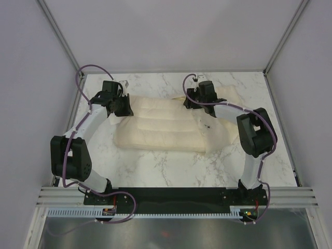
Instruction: Remove the pillowcase from the pillow
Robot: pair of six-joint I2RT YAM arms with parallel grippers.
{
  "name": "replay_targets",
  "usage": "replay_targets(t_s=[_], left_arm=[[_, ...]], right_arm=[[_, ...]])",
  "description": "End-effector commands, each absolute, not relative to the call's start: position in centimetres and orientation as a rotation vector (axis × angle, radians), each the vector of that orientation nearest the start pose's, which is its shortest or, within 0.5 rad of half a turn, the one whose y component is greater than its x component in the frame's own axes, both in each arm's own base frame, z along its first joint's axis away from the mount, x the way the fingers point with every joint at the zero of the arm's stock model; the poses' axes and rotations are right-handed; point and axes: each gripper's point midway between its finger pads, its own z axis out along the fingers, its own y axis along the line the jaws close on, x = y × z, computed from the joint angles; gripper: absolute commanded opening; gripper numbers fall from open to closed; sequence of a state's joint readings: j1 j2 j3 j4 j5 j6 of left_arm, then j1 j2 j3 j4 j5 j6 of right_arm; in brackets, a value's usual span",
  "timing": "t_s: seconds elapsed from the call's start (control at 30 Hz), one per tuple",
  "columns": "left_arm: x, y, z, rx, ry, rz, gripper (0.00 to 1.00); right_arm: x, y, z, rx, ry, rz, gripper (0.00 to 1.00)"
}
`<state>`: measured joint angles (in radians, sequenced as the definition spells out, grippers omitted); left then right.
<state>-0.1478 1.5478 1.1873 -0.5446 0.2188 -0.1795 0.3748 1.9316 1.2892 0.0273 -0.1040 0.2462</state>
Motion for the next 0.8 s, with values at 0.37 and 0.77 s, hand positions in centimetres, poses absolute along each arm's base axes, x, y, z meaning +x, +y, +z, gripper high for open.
replay_targets(t_s=[0.37,0.77], left_arm=[[39.1,-6.3,15.2,0.006,2.405,-0.160,0.02],[39.2,-3.6,15.9,-0.067,2.380,-0.059,0.02]], right_arm=[[44.5,18.6,12.5,-0.136,2.122,0.357,0.00],[42.4,12.4,14.1,-0.043,2.143,0.100,0.00]])
